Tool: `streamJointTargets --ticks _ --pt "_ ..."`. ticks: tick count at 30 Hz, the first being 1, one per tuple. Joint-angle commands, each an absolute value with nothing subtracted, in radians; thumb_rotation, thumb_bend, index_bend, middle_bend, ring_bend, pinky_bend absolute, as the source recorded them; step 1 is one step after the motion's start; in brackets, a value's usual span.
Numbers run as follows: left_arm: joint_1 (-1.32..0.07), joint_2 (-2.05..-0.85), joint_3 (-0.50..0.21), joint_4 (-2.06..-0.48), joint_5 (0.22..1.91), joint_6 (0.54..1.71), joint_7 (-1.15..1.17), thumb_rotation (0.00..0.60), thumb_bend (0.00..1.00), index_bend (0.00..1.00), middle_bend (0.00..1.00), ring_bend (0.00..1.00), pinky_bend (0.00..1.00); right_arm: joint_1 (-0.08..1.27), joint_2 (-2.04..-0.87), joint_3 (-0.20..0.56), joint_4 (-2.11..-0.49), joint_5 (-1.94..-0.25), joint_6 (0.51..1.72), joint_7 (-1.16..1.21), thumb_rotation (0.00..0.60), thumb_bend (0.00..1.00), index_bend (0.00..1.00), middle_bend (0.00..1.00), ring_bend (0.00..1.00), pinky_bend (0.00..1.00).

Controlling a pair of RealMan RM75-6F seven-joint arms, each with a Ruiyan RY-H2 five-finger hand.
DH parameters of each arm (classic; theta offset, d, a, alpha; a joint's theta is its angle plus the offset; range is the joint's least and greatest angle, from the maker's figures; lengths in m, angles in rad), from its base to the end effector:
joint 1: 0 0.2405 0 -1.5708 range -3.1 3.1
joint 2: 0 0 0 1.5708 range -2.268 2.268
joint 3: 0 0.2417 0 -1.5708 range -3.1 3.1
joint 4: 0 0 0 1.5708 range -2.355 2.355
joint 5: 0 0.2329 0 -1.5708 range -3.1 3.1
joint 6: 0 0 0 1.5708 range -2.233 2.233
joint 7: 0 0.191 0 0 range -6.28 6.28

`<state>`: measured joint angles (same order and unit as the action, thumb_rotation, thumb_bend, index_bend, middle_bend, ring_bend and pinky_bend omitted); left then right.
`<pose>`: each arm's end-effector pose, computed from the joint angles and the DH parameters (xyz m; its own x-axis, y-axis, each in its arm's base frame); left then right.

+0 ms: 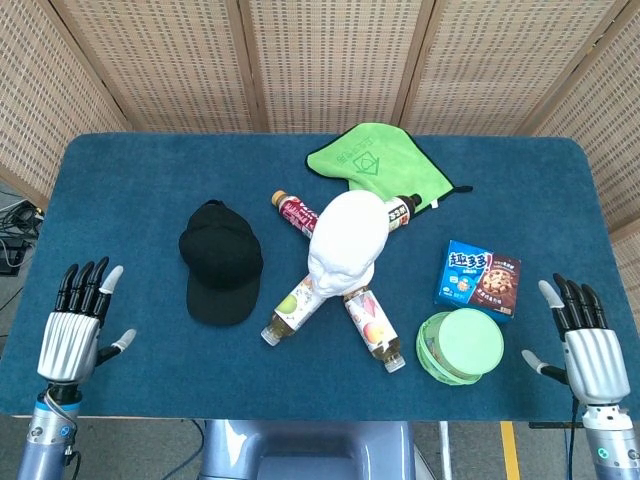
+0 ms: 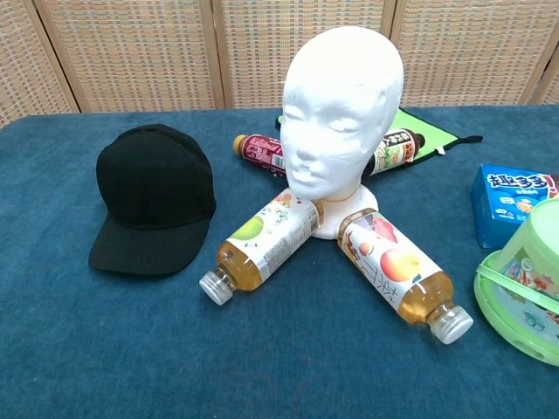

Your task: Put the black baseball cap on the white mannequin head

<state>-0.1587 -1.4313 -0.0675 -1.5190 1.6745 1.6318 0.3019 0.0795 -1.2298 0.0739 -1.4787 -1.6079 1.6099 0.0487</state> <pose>-0.2247 0.2427 0.0663 0.4347 -0.2231 0.8725 0.8570 -0.1952 -0.4769 -0.2936 -0.2309 0.1276 0.3616 0.1400 0.9218 -0.9196 -0.1090 0.3773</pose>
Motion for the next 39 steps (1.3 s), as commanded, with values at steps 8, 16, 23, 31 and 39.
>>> streamJointTargets --ticks 8,16,23,31,39 --pt "-0.191 -1.487 -0.043 -1.483 1.701 1.566 0.373 0.600 0.00 0.00 0.00 0.02 0.11 0.080 -1.229 0.072 -1.482 -1.607 1.606 0.047 0.600 0.05 0.00 0.00 0.00 0.00" --pt "-0.241 -1.597 -0.050 -1.371 1.718 1.512 0.428 0.600 0.19 0.00 0.38 0.45 0.42 0.078 -1.221 0.076 -1.482 -1.603 1.609 0.074 0.600 0.05 0.00 0.00 0.00 0.00" --pt "-0.286 -1.701 -0.053 -1.216 1.744 1.501 0.378 0.600 0.38 0.00 0.58 0.60 0.56 0.078 -1.218 0.076 -1.481 -1.603 1.609 0.085 0.600 0.05 0.00 0.00 0.00 0.00" --pt "-0.317 -1.798 -0.052 -1.067 1.729 1.474 0.323 0.600 0.40 0.00 0.63 0.64 0.60 0.078 -1.217 0.078 -1.479 -1.599 1.609 0.091 0.600 0.05 0.00 0.00 0.00 0.00" --pt "-0.318 -1.871 -0.038 -0.946 1.701 1.451 0.268 0.600 0.39 0.00 0.64 0.65 0.60 0.079 -1.219 0.080 -1.478 -1.597 1.608 0.089 0.600 0.05 0.00 0.00 0.00 0.00"
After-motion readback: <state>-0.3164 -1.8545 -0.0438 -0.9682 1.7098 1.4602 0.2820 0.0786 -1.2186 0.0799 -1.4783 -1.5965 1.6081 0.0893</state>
